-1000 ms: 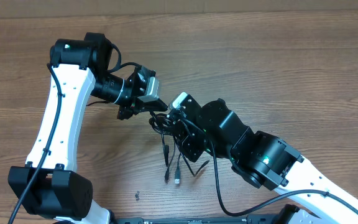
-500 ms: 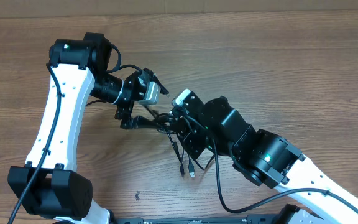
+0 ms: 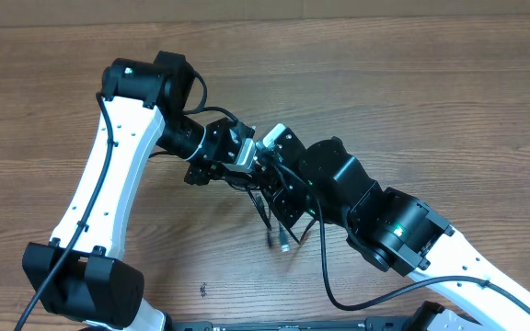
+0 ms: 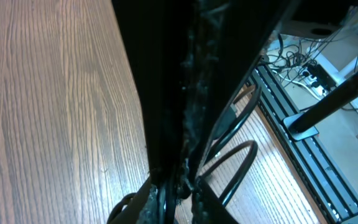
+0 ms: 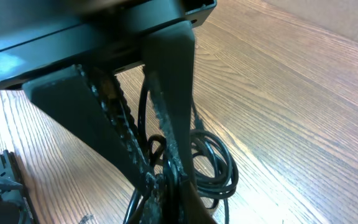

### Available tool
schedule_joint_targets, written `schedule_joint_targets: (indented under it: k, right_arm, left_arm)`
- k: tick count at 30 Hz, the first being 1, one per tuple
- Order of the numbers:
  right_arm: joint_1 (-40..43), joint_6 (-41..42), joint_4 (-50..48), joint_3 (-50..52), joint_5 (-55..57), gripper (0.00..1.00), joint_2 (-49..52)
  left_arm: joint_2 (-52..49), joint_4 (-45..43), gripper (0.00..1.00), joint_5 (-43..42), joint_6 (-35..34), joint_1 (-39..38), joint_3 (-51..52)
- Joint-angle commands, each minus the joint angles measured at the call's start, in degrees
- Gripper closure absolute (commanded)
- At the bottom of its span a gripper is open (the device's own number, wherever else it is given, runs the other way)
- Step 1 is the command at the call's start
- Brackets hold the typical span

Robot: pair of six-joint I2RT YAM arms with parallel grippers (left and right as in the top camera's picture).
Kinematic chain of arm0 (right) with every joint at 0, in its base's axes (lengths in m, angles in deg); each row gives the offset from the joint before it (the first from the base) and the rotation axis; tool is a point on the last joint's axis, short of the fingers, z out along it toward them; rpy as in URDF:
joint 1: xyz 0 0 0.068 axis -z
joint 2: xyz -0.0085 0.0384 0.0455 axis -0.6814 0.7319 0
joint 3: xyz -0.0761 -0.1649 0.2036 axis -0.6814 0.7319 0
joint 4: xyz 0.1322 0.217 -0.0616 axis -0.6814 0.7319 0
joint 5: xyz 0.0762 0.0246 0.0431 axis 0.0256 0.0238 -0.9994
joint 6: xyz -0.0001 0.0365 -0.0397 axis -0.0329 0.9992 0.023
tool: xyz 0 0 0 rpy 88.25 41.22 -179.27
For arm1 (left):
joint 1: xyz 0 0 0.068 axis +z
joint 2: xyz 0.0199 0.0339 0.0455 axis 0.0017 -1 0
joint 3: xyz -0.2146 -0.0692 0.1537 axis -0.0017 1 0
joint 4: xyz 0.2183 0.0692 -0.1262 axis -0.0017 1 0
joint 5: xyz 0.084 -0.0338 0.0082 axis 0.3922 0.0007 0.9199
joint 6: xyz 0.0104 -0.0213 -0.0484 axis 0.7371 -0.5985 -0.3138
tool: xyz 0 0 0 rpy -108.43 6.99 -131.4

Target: Untangle cables

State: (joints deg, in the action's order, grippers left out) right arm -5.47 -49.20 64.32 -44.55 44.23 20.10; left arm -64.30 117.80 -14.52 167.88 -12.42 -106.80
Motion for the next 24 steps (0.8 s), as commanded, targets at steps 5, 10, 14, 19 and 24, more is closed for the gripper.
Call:
schedule_joint_targets:
  k: [5, 10, 14, 19, 24]
  right_arm:
    - [-0.2, 0.3, 2.2, -0.5, -0.1, 0.96, -0.7]
    - [-0.2, 0.3, 0.9, -0.5, -0.4, 0.96, -0.7]
    - [-0.2, 0.3, 0.2, -0.5, -1.0, 0.96, -0.7]
    - [-0.2, 0.3, 0.4, -0.5, -1.0, 0.96, -0.7]
    - [-0.2, 0.3, 0.6, -0.5, -0.3, 0.96, -0.7]
  left_arm:
    - [-0.1, -0.3, 0.63, -0.8, 0.2, 1.1, -0.8]
    - [-0.1, -0.3, 0.75, -0.9, 0.2, 1.0, -0.8]
    - [-0.1, -0.3, 0.9, -0.7, 0.1, 1.0, -0.8]
    - [-0.1, -0.3, 0.87, -0.7, 0.1, 1.0, -0.8]
    - [-0.1, -0.3, 0.61, -0.7, -0.2, 1.0, -0.8]
